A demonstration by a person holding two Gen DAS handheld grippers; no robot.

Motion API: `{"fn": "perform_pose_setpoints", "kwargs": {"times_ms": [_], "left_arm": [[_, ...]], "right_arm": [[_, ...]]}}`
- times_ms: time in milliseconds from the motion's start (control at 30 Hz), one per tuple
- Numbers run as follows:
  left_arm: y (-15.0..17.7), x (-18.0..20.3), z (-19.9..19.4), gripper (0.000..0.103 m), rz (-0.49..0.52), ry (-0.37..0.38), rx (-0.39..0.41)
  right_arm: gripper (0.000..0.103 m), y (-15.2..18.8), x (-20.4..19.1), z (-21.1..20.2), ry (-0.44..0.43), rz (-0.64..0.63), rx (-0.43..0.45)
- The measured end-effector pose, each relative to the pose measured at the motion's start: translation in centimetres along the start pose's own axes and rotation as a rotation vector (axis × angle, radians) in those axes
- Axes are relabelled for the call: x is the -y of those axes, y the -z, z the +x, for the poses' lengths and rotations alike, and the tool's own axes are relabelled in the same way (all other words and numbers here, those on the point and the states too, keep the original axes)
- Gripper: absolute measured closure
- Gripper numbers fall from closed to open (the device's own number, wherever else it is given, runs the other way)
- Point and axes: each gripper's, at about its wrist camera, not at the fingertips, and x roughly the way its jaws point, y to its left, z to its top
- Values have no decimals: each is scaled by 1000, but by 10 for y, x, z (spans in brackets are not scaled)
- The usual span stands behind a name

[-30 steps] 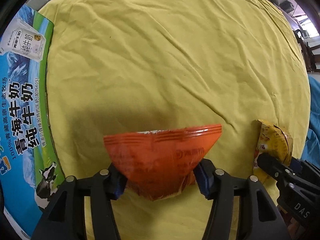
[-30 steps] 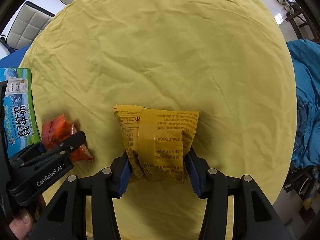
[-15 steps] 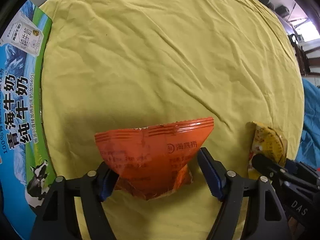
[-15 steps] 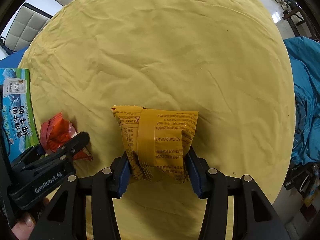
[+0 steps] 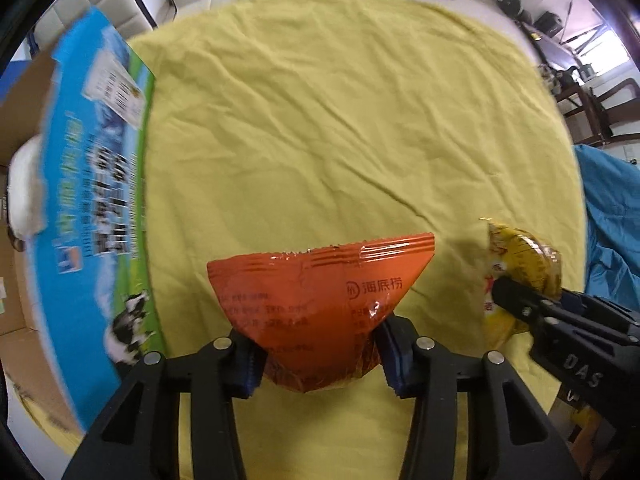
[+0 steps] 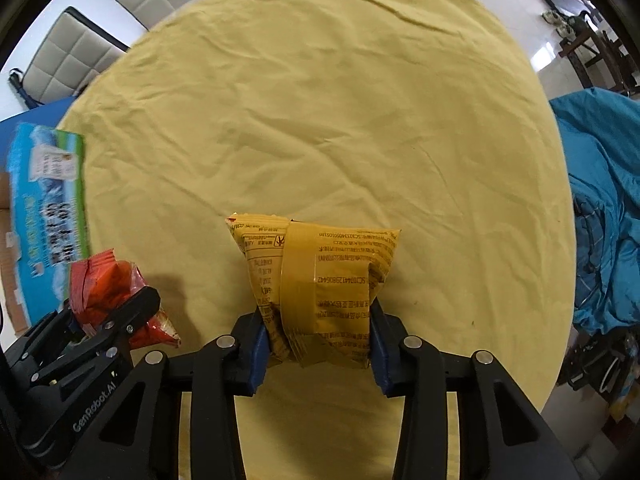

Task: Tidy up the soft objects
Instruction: 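Carry both packs into the box and open both tools to release them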

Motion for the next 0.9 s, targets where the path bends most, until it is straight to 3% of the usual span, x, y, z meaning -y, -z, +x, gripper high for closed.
{"fn": "perform_pose_setpoints", "kwargs": {"times_ms": [200,467,900], "left_arm": [[21,-13,-59,59,36,12,121],[38,-79,-139,59,20,32,239],[72,-201,-207,59,-59,-9,330]], "right_arm": [[60,22,-25,-42,-31,-23,68],[61,61,-67,-106,-95,-60,151],[61,107,-201,-173,-208,-167,235]]}}
